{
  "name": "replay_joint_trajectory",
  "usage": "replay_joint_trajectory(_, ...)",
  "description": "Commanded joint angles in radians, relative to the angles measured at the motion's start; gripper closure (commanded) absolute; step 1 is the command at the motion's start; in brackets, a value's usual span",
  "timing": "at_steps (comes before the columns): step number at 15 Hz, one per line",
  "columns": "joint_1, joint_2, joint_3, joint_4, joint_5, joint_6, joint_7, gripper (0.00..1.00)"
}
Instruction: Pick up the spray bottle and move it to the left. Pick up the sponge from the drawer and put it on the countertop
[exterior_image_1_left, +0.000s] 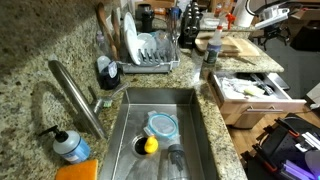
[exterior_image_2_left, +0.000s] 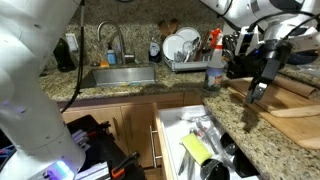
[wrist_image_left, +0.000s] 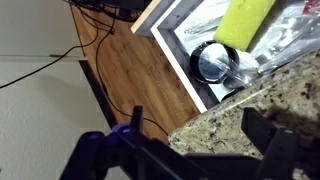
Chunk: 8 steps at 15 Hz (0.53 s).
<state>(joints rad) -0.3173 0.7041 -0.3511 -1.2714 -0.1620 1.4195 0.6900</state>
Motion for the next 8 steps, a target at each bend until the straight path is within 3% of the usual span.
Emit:
replay_joint_trajectory(1,-0.019,-0.046,-0.012,-0.101,0.082,0.108,0.133,0.00)
replay_joint_trajectory(3,-0.023,0.002,-0.012,-0.032,0.047,0.059,0.101,0.00)
replay_joint_trajectory(8,-0.019,0.011,-0.009,-0.038,0.068,0.046,0.148,0.00)
